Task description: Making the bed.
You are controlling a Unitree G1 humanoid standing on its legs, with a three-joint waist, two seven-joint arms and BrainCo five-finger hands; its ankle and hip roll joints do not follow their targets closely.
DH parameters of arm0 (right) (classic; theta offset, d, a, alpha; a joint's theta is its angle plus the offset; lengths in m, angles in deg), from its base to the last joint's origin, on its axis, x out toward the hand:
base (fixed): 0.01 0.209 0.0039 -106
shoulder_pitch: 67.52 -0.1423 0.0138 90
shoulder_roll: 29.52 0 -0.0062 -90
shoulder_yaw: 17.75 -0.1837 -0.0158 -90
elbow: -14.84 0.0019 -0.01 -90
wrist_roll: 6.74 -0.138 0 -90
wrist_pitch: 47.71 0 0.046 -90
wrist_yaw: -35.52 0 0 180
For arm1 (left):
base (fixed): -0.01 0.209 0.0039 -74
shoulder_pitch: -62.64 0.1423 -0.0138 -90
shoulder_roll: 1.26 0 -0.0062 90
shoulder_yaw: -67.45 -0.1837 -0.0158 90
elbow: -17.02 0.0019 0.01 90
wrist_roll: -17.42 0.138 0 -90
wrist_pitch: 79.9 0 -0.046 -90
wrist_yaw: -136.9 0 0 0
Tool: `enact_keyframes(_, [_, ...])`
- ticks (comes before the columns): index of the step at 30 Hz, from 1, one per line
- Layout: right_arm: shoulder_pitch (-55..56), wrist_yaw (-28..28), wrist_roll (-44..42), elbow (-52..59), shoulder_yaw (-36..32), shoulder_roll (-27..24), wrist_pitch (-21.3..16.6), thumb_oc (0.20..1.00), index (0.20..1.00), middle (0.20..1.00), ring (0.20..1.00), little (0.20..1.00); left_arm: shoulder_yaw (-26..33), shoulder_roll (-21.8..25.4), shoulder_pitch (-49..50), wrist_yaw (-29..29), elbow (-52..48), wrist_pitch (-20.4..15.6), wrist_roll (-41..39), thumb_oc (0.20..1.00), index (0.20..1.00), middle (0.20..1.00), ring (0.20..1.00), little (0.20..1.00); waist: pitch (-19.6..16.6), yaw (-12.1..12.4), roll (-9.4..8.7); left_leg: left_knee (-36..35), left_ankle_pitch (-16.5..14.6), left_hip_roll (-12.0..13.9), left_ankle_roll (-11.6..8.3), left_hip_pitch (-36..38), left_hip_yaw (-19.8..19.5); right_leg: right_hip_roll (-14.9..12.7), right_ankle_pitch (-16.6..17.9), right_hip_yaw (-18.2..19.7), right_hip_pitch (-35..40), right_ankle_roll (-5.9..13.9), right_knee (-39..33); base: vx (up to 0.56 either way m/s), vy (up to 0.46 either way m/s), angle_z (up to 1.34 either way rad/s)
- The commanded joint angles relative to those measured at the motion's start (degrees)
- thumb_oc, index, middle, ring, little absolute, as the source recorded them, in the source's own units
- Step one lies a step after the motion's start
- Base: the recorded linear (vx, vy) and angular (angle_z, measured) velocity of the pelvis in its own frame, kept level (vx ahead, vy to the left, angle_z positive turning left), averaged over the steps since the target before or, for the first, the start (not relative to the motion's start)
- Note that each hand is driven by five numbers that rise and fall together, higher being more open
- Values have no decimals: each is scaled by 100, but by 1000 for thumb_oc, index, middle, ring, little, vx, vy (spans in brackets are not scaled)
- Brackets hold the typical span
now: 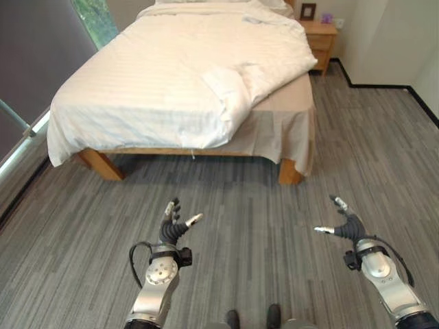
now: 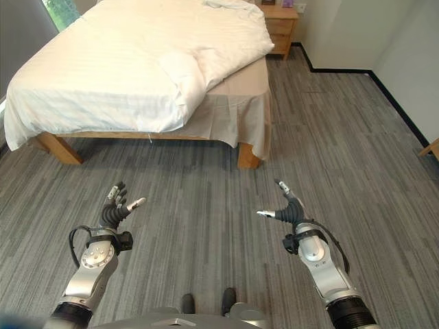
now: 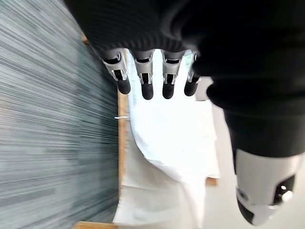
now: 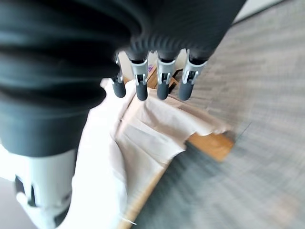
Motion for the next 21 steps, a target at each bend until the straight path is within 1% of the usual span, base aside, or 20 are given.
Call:
enact_keyframes(1, [-62, -60, -478, 182, -112, 237, -381, 1000, 1000, 1000, 1000, 1000, 60, 206, -89, -106, -225, -294, 65, 1000, 1000, 1000, 1000, 1000, -214, 139, -228, 29, -244, 243, -433, -24, -39, -863, -151, -62, 85, 815, 88, 0, 0, 0])
enact_keyframes(4, [-40, -45, -460, 159, -124, 315, -351, 1000, 1000, 1000, 1000, 1000, 56, 210, -73, -146, -258, -268, 22, 1000, 1000, 1000, 1000, 1000, -189, 154, -243, 29, -267, 221, -389, -39, -34, -866, -113, -5, 29, 836, 119, -14, 44, -6])
enact_keyframes(5, [3, -59, -464, 154, -128, 378, -337, 1000, 1000, 1000, 1000, 1000, 41, 266, -55, -211, -328, -228, 34, 1000, 1000, 1000, 1000, 1000, -76, 158, -210, 29, -276, 215, -294, -74, -27, -873, -210, 74, -335, 868, 757, -71, 97, -5])
enact_keyframes(6, [13, -66, -435, 167, -114, 406, -334, 1000, 1000, 1000, 1000, 1000, 44, 288, -48, -198, -349, -210, 42, 1000, 1000, 1000, 1000, 1000, -7, 162, -190, 29, -274, 223, -253, -95, -10, -890, -215, 139, -615, 904, 1192, -74, 98, -14])
enact_keyframes(7, [11, -66, -434, 167, -114, 407, -333, 1000, 1000, 1000, 1000, 1000, 45, 289, -50, -198, -349, -209, 42, 1000, 1000, 1000, 1000, 1000, -18, 174, -195, 29, -273, 217, -250, -110, 3, -898, -240, 158, -663, 906, 1248, -67, 135, -32])
enact_keyframes(8, [98, -82, -337, 247, -168, 397, -329, 1000, 1000, 1000, 1000, 1000, 40, 343, 10, -253, -383, -174, 116, 1000, 1000, 1000, 1000, 1000, 164, 126, -170, 29, -336, 152, -158, -80, 15, -1040, 103, 268, -1245, 1205, 2381, -49, 101, -39])
enact_keyframes(9, [97, -83, -336, 249, -170, 399, -327, 1000, 1000, 1000, 1000, 1000, 40, 344, 8, -253, -383, -174, 116, 1000, 1000, 1000, 1000, 1000, 133, 141, -176, 29, -317, 147, -156, -122, 30, -1040, 124, 286, -1296, 1203, 2382, -31, 170, -40])
enact_keyframes(10, [147, -55, -281, 346, -255, 399, -328, 1000, 1000, 1000, 1000, 1000, -32, 372, -7, -284, -368, -156, 171, 1000, 1000, 1000, 1000, 1000, 316, 42, -74, 29, -338, 154, -127, -73, -62, -1121, 470, 371, -1612, 1328, 2952, 42, 73, -16])
enact_keyframes(11, [168, -54, -275, 366, -291, 416, -334, 1000, 1000, 1000, 1000, 1000, -49, 373, -29, -302, -345, -157, 182, 1000, 1000, 1000, 1000, 1000, 337, 25, -57, 29, -341, 165, -128, -71, -111, -1120, 380, 380, -1713, 1268, 3039, 50, 69, 2])
enact_keyframes(12, [169, -55, -274, 368, -293, 415, -334, 1000, 1000, 1000, 1000, 1000, -51, 372, -31, -302, -343, -158, 182, 1000, 1000, 1000, 1000, 1000, 335, 21, -58, 29, -343, 164, -131, -74, -117, -1123, 369, 374, -1719, 1266, 3053, 104, -11, 20])
enact_keyframes(13, [210, -29, -260, 388, -333, 432, -338, 1000, 1000, 1000, 1000, 1000, -68, 388, -51, -308, -331, -156, 230, 1000, 1000, 1000, 1000, 1000, 343, -4, -59, 29, -376, 174, -147, -49, -160, -1108, 263, 350, -1743, 1204, 2962, 234, -71, 17])
enact_keyframes(14, [289, -15, -305, 397, -411, 454, -344, 1000, 1000, 1000, 1000, 1000, -79, 405, -69, -342, -310, -155, 278, 1000, 1000, 1000, 1000, 1000, 341, -76, -97, 29, -457, 190, -228, -5, -218, -855, -103, 305, -1706, 1012, 2271, 234, -69, 11])
enact_keyframes(15, [289, -16, -305, 397, -411, 453, -343, 1000, 1000, 1000, 1000, 1000, -79, 404, -69, -342, -310, -155, 278, 1000, 1000, 1000, 1000, 1000, 346, -79, -93, 29, -459, 194, -229, 1, -222, -852, -100, 299, -1694, 1011, 2263, 322, -153, 14])
enact_keyframes(16, [341, -5, -356, 385, -450, 419, -358, 1000, 1000, 1000, 1000, 1000, -78, 406, -83, -390, -282, -139, 267, 1000, 1000, 1000, 1000, 1000, 343, -137, -167, 29, -515, 176, -290, 15, -245, -732, -92, 270, -1659, 914, 1402, 257, -153, 21])
enact_keyframes(17, [370, -11, -395, 412, -470, 407, -365, 1000, 1000, 1000, 1000, 1000, -82, 404, -92, -416, -250, -111, 305, 1000, 1000, 1000, 1000, 1000, 332, -175, -212, 29, -547, 169, -314, 46, -270, -654, 35, 246, -1641, 856, 893, 265, -154, 17])
enact_keyframes(18, [375, -11, -396, 414, -471, 407, -364, 1000, 1000, 1000, 1000, 1000, -84, 403, -91, -417, -249, -111, 305, 1000, 1000, 1000, 1000, 1000, 331, -180, -196, 29, -557, 189, -320, 53, -277, -633, 70, 229, -1594, 851, 817, 312, -182, 14])
enact_keyframes(19, [432, 10, -401, 368, -496, 362, -370, 1000, 1000, 1000, 1000, 1000, -79, 399, -109, -452, -222, -100, 365, 1000, 1000, 1000, 1000, 1000, 311, -287, -223, 29, -646, 200, -397, 142, -343, -487, 386, 245, -1758, 884, 149, 354, -213, 17])
enact_keyframes(20, [466, 6, -384, 357, -525, 369, -356, 1000, 1000, 1000, 1000, 1000, -79, 400, -138, -468, -182, -71, 411, 1000, 1000, 1000, 1000, 1000, 303, -360, -227, 29, -693, 232, -440, 231, -394, -444, 460, 348, -1980, 935, 88, 477, -281, 43])
enact_keyframes(21, [518, 0, -367, 366, -556, 336, -341, 1000, 1000, 1000, 1000, 1000, -88, 398, -147, -493, -168, -96, 431, 1000, 1000, 1000, 1000, 1000, 284, -401, -196, 29, -764, 277, -496, 312, -470, -432, 517, 340, -2047, 970, 88, 375, -227, 44])
